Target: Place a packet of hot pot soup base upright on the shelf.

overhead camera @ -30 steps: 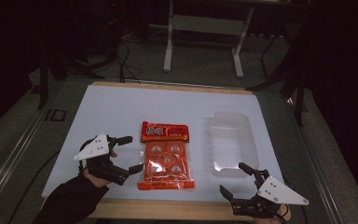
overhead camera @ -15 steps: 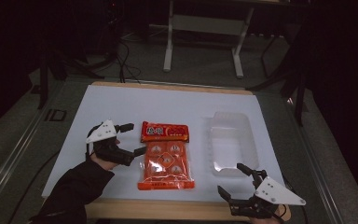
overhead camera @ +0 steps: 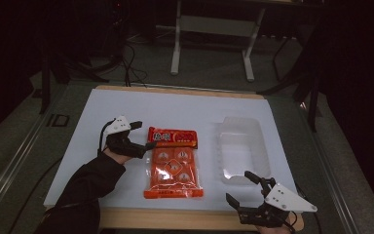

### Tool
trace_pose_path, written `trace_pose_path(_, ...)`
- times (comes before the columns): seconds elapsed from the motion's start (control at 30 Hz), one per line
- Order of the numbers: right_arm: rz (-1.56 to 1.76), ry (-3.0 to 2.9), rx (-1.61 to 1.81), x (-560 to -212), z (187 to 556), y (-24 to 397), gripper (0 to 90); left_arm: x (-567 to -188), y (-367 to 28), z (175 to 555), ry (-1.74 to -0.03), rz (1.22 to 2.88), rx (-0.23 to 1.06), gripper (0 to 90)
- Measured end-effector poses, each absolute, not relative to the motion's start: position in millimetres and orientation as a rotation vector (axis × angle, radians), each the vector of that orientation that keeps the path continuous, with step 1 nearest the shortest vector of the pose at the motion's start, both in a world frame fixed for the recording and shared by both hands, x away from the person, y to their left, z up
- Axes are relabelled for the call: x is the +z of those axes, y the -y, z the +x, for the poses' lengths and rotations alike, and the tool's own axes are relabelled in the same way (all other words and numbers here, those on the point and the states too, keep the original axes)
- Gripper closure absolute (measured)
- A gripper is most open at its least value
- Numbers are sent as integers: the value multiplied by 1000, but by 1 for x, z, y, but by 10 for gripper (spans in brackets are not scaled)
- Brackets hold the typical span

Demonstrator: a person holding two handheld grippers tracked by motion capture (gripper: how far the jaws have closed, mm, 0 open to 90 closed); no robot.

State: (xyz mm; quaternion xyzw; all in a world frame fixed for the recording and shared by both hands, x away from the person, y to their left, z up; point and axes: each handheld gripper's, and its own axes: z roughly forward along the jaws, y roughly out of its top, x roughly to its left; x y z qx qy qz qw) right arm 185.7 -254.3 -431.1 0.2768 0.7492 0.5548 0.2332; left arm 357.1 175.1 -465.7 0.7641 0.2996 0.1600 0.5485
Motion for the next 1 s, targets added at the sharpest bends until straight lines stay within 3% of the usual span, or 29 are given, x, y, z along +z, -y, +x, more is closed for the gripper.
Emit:
trace_pose_path(0.5, 730, -2062, 1549, -430, 183, 252, 136, -503, -179, 405, -935, 1840, 365, 102)
trace_pose_path(0.53, 729, -2054, 1551, -430, 182, 253, 136, -507, -178, 410, -954, 1849, 362, 155)
trace_pose_path(0.67, 729, -2058, 1552, -431, 183, 253, 137, -514, -177, 418, -993, 1846, 335, 211)
trace_pose_path(1.0, 724, -2071, 1547, -432, 183, 252, 137, -532, -166, 436, -1092, 1952, 308, 231)
